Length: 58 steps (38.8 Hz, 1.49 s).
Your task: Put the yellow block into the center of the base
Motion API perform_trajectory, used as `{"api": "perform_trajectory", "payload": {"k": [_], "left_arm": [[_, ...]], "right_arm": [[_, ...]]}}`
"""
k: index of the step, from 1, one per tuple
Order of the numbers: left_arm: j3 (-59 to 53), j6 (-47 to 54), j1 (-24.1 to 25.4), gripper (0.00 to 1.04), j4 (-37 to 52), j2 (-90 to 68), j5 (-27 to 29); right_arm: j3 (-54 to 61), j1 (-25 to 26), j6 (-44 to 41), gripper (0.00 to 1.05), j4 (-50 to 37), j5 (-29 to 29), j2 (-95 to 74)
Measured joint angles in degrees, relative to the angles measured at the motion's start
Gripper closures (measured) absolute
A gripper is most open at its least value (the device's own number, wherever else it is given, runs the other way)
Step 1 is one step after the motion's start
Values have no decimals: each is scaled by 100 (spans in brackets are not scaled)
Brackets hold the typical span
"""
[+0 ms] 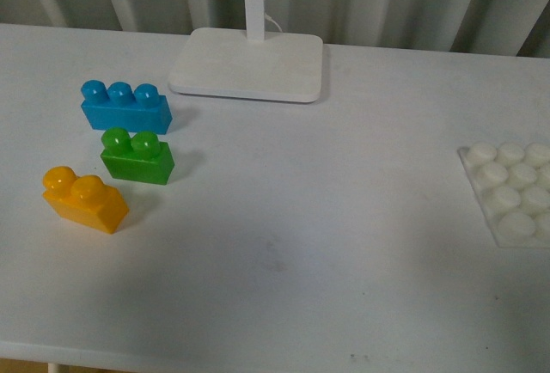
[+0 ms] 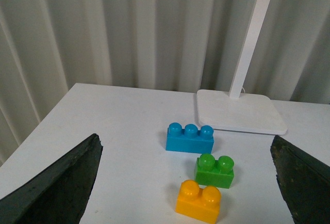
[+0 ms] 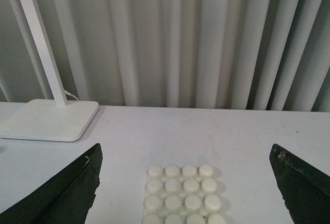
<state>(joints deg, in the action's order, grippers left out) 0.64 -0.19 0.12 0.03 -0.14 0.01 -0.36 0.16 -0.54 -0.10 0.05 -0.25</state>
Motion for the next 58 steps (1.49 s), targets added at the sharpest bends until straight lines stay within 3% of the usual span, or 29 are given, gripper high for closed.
{"api": "perform_trajectory", "payload": {"k": [29,32,34,38,45,58], "left_arm": [[0,0,0,6,0,0,0],[0,0,0,6,0,0,0],[0,0,0,6,0,2,-2],[0,0,0,6,0,0,0],[0,0,0,6,0,2,0],[0,0,0,6,0,0,-2]], "right_arm": [[-2,0,2,9,13,0,-11],[-544,50,328,9,1051,153,-1003],[-741,269,343,9,752,470,-1939],[-1145,874,144,9,-702,1023,-3764],[-1875,1349,-199,9,-2323,1451,-6363],[-2855,1300,-310,9,-3040,1659,-9742]]}}
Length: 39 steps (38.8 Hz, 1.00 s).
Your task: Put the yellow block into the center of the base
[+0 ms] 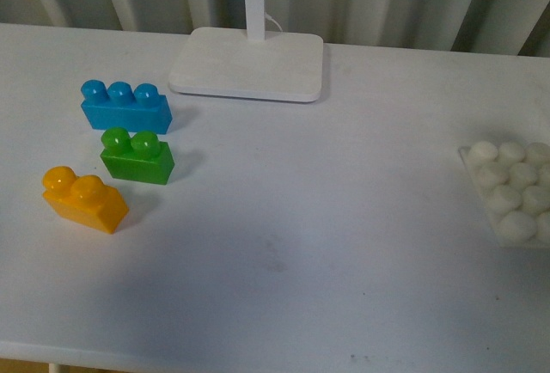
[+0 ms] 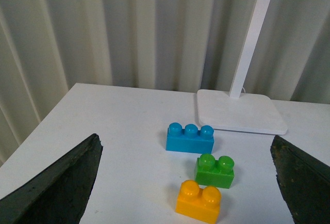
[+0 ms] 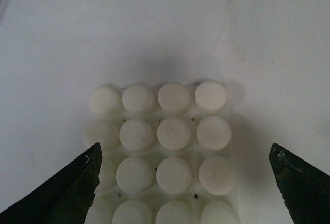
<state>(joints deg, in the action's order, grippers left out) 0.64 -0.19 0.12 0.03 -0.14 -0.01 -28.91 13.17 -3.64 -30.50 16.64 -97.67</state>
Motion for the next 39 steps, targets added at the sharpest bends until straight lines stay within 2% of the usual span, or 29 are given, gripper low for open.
{"api": "perform_trajectory", "payload": {"k": [25,32,39], "left_arm": [[0,0,0,6,0,0,2],[0,0,0,6,0,0,2],[0,0,0,6,0,0,2]], "right_arm": [[-597,-227,42,9,61,-299,-1335],[-616,-564,291,9,155,-535,-1346],[-671,-1143,560,9,245,-719,-1342]]}}
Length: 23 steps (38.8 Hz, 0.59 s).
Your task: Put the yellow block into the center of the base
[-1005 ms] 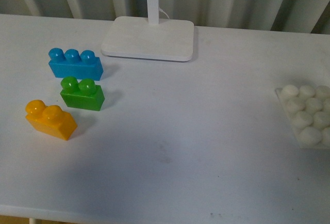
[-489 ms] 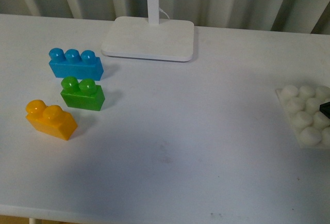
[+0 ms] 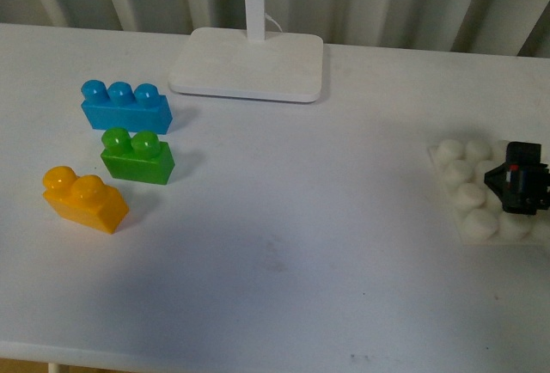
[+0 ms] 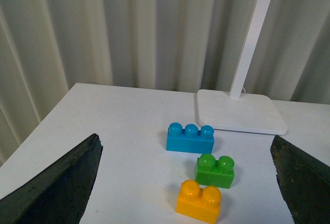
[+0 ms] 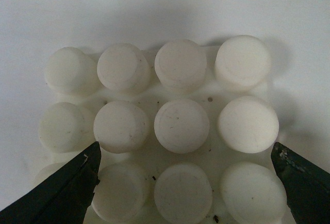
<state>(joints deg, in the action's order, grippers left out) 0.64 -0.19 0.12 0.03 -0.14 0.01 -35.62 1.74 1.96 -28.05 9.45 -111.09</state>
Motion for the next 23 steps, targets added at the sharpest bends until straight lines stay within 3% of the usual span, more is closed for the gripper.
{"api": "perform_trajectory", "payload": {"k": [23], "left_arm": [[0,0,0,6,0,0,0]], "right_arm": [[-1244,-2573,1753,9,535,-1172,-664]]}}
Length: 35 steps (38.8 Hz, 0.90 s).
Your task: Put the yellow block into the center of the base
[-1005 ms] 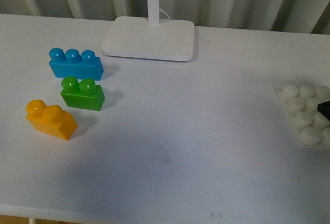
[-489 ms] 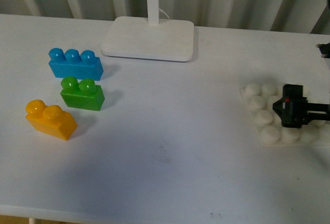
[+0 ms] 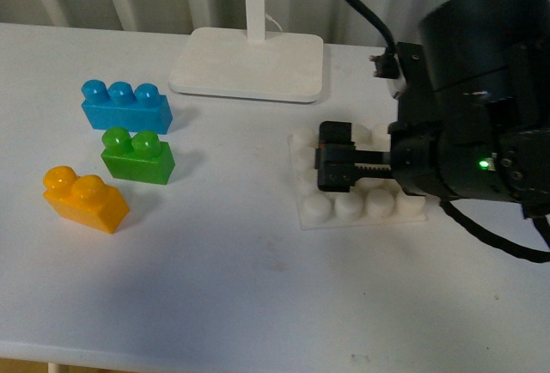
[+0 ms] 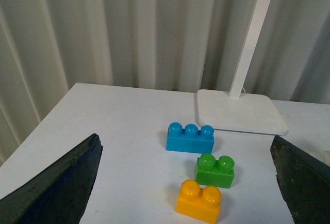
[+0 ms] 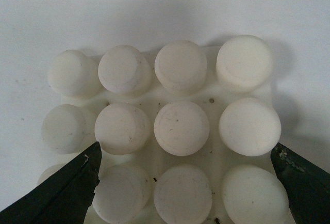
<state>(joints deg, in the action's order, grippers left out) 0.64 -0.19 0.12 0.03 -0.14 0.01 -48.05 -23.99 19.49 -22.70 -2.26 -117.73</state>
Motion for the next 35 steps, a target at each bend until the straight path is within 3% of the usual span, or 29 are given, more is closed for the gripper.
{"api": "perform_trajectory", "payload": {"k": [14,35], "left_arm": [[0,0,0,6,0,0,0],[0,0,0,6,0,0,0]], "right_arm": [[-949,-787,743,9,402,-315,-509],[-1401,-1167,1010,9,535,-420,-739]]}}
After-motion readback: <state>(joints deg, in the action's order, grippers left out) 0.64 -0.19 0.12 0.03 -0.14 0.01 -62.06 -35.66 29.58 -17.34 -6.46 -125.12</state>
